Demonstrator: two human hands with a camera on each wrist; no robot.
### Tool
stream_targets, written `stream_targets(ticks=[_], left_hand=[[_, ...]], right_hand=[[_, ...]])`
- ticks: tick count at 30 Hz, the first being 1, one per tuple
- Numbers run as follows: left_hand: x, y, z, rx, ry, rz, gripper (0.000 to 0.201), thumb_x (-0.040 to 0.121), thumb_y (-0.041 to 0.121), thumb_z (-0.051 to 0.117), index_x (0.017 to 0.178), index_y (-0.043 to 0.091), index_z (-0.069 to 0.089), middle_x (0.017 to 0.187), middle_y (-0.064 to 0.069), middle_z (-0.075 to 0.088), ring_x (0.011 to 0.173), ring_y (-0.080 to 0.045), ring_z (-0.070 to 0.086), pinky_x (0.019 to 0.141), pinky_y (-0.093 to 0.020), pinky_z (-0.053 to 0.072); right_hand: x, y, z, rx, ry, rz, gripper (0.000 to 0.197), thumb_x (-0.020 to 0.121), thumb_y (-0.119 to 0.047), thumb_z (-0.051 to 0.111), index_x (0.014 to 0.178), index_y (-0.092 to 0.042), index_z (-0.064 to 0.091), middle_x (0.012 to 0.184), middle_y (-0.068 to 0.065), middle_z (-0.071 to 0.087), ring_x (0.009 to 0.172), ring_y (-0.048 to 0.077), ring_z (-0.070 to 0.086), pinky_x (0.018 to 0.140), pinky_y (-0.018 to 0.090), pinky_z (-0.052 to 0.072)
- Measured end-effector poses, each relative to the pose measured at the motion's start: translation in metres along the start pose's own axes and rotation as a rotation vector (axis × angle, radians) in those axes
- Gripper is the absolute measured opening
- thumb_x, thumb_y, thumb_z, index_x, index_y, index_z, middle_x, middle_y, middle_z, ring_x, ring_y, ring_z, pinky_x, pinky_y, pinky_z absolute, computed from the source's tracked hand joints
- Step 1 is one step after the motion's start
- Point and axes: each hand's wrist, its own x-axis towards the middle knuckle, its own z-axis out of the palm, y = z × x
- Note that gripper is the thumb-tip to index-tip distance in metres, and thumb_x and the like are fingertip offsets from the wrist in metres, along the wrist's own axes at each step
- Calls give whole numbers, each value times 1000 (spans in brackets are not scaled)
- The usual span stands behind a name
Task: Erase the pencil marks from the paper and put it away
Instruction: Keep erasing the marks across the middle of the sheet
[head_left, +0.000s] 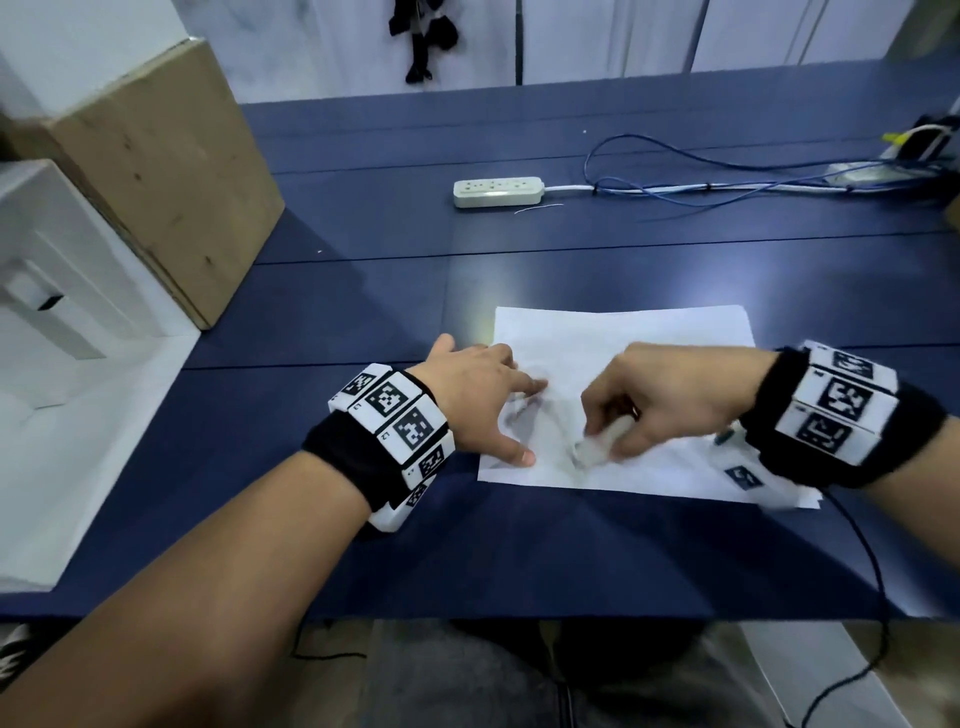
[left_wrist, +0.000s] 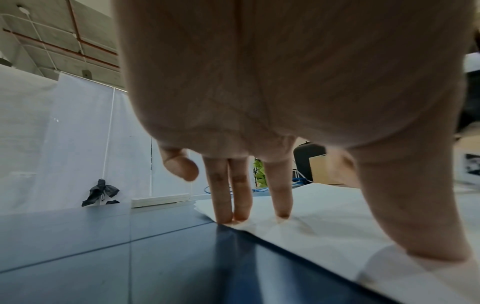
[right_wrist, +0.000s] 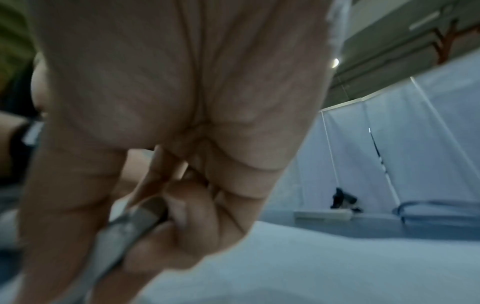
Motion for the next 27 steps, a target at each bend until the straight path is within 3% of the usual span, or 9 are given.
stream_targets(ticks=[2,6,8,14,19,21,25,27], left_hand=[[0,0,0,-14,1,0,90,72,80,55,148,41,29,135,7,41,125,-15,43,97,-44,28],[-1,0,-1,-37,14,-12,96,70,81,55,147,29,34,126,9,47,117,-14,49,96,-42,29],[-4,-2,0,-45,8,-7,99,70,80,57,150,28,30,131,9,44,120,-14,46,98,-42,29],[-5,-3,-1,-66,-30,-3,103,70,77,61,153,28,23,143,9,35,129,-13,40,104,-45,27],[-3,-2,-4,-66,-41,-5,100,69,77,62,151,31,28,137,9,38,123,-14,44,101,-44,27],[-3,-2,-4,-62,-44,-10,101,69,77,62,151,31,27,138,9,38,124,-14,43,103,-44,27],[-2,-2,-3,-61,-49,-16,101,69,76,62,151,29,26,140,8,36,126,-15,43,104,-46,26],[-2,-2,-4,-67,-55,-15,101,69,76,63,151,29,28,138,9,37,124,-15,44,102,-46,26]], right_hand=[[-2,-3,3,39,-67,-20,18,75,-28,79,90,-30,71,79,-7,71,64,4,56,61,16,45],[17,19,-15,-123,177,132,21,80,-36,75,98,-26,70,74,-12,63,68,1,55,65,27,45],[19,25,-19,-142,253,201,22,82,-36,73,100,-24,69,74,-14,60,70,0,53,63,28,43],[-4,-3,2,15,-45,1,18,74,-27,79,90,-27,71,77,-6,69,63,4,56,60,15,45],[13,22,-16,-128,215,192,20,82,-38,72,98,-26,68,74,-13,62,70,1,54,65,28,45],[12,25,-16,-132,238,199,21,82,-36,72,98,-23,68,72,-14,61,70,4,54,66,28,46],[-7,1,0,-20,-20,14,15,74,-25,78,87,-28,70,77,-7,69,63,3,56,58,13,42],[-7,-1,0,-5,-52,17,15,74,-28,79,87,-28,70,77,-6,71,66,6,59,60,17,46]])
